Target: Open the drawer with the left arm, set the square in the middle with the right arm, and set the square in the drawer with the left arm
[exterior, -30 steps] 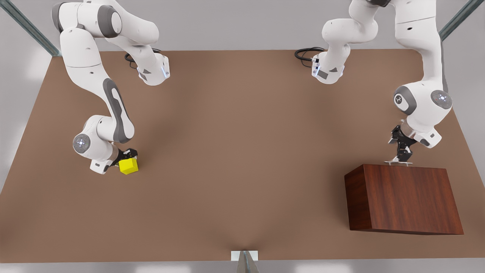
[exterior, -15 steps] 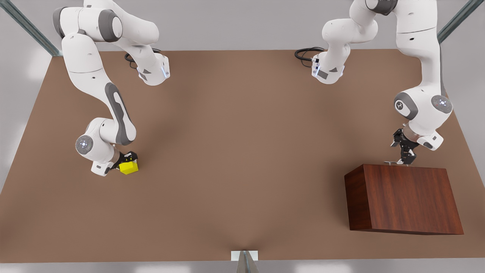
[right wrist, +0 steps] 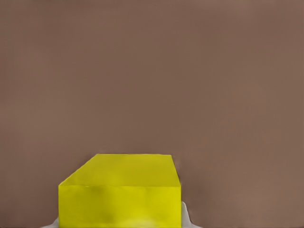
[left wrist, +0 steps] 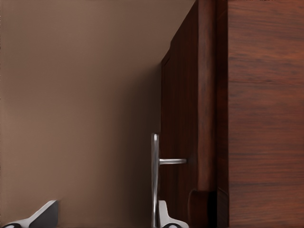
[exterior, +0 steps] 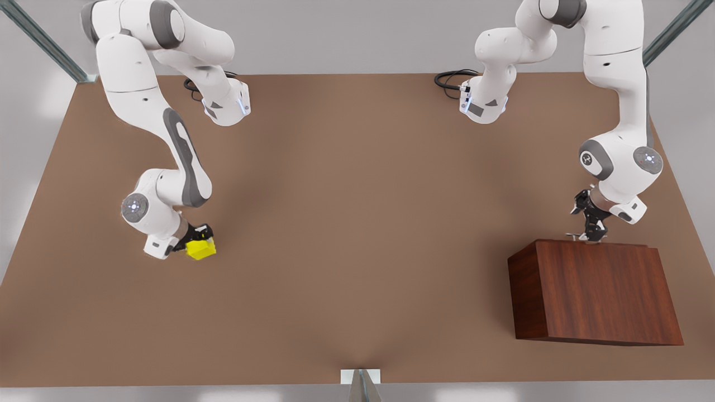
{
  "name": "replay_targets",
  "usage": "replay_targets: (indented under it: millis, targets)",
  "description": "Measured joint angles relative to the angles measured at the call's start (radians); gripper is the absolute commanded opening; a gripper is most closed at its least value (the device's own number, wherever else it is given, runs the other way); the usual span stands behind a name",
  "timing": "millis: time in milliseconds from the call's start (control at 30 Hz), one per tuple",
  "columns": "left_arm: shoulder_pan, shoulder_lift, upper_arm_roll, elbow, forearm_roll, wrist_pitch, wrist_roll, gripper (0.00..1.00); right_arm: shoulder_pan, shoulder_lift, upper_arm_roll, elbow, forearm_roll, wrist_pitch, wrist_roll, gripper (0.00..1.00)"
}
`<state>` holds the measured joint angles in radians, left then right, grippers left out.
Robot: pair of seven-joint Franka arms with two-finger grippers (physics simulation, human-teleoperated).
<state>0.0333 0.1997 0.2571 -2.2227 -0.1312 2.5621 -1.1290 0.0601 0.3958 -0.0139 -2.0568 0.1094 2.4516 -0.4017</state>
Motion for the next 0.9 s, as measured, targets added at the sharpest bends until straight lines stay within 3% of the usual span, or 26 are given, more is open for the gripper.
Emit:
replay_targets:
  millis: [67, 167, 300, 467, 667, 767, 867, 900]
  targets:
    - [0.001, -0.003, 0.001, 0.000, 0.000, -0.015, 0.000, 1.00, 0.088, 0.000, 0.010, 0.025, -0.001, -0.020, 0.154, 0.70]
    - [0.002, -0.016, 0.001, 0.000, -0.001, -0.046, 0.000, 1.00, 0.219, 0.029, 0.093, 0.094, 0.001, -0.017, 0.506, 0.70]
    - [0.002, -0.029, 0.002, -0.018, -0.001, -0.056, 0.000, 1.00, 0.431, 0.091, 0.088, 0.212, 0.008, -0.020, 0.889, 0.70]
    - [-0.001, -0.033, 0.032, -0.021, -0.003, -0.055, 0.007, 1.00, 0.621, 0.385, 0.088, 0.666, 0.004, -0.098, 1.331, 0.70]
    - [0.004, -0.068, 0.044, -0.070, -0.003, -0.059, 0.009, 1.00, 0.745, 0.594, 0.078, 0.965, 0.008, -0.040, 1.728, 0.70]
    - [-0.003, -0.090, 0.056, -0.093, -0.002, -0.059, 0.011, 1.00, 0.764, 0.619, 0.071, 0.978, 0.040, -0.013, 1.751, 0.70]
    - [0.000, -0.111, 0.065, -0.116, -0.003, -0.060, 0.014, 1.00, 0.777, 0.618, 0.066, 0.929, 0.036, 0.004, 1.756, 0.80]
    - [0.002, -0.122, 0.065, -0.122, -0.002, -0.069, 0.014, 1.00, 0.778, 0.602, 0.052, 0.894, 0.030, 0.005, 1.750, 0.90]
